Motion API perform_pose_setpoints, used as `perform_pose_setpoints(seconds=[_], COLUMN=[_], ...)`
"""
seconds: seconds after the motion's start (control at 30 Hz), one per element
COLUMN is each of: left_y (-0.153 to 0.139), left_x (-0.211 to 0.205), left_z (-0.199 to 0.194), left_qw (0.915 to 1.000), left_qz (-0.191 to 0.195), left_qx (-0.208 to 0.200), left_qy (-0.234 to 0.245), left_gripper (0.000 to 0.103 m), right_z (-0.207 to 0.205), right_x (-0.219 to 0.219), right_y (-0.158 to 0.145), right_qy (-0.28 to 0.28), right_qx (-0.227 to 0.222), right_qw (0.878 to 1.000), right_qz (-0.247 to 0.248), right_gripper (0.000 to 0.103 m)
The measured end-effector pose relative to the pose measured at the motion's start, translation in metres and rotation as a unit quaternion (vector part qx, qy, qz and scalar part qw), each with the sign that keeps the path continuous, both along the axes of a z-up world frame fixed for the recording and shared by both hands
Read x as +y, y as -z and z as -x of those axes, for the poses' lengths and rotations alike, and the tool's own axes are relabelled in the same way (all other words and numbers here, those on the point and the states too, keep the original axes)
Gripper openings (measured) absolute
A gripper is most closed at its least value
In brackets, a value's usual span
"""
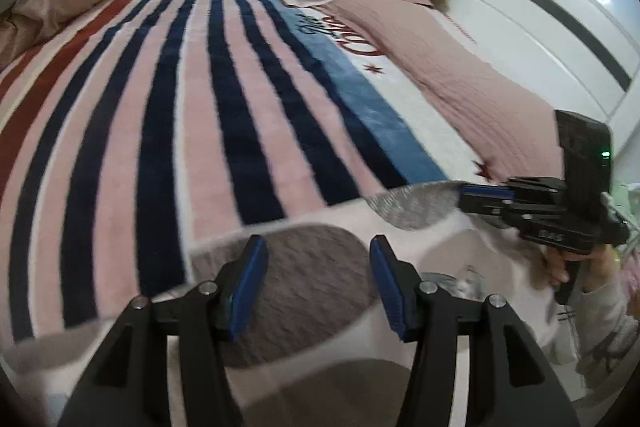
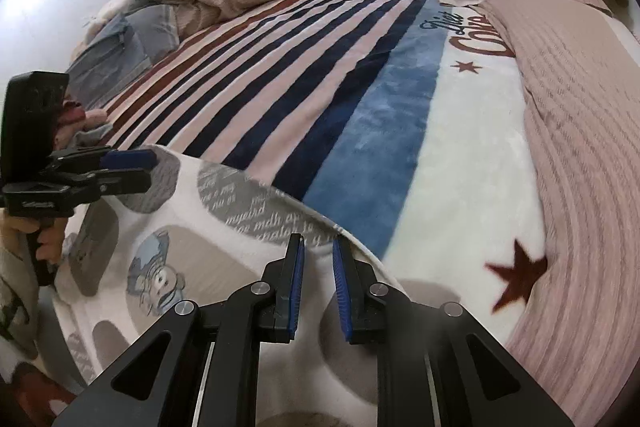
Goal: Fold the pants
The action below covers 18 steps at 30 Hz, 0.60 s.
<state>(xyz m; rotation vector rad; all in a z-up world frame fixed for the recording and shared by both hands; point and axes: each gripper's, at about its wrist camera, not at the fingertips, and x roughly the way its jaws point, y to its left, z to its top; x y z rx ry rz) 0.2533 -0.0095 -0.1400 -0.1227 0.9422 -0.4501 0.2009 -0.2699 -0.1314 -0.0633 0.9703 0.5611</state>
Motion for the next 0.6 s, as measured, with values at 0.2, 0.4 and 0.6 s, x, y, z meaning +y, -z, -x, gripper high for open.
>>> perform_pose_setpoints(seconds=[0.2, 0.4, 0.6], left_y=[-0.01, -0.037, -0.033], left_x=[0.023, 0.085, 0.169], left_z=[0.017, 0.09, 0.181], left_qw=[0.9995, 0.9925, 0.963], left_qz=[0.014, 0.015, 0.039], left_qx=[-0.004, -0.034, -0.039], left_qy=[-0.028, -0.116, -0.264], left_gripper=[0.058, 0.067, 0.069], right_z=[0.006, 0.04, 0.081], right_x=[-0.002, -0.015, -0.012], right_y=[-0.006, -0.037, -0.051], right_qy=[0.007, 0.018, 0.033], right_qx=[-0.002, -0.032, -0.054], right_qw=[1.0, 0.998, 0.995], right_qz=[-0.009, -0.056, -0.073], right_gripper=[0.012, 0.036, 0.054])
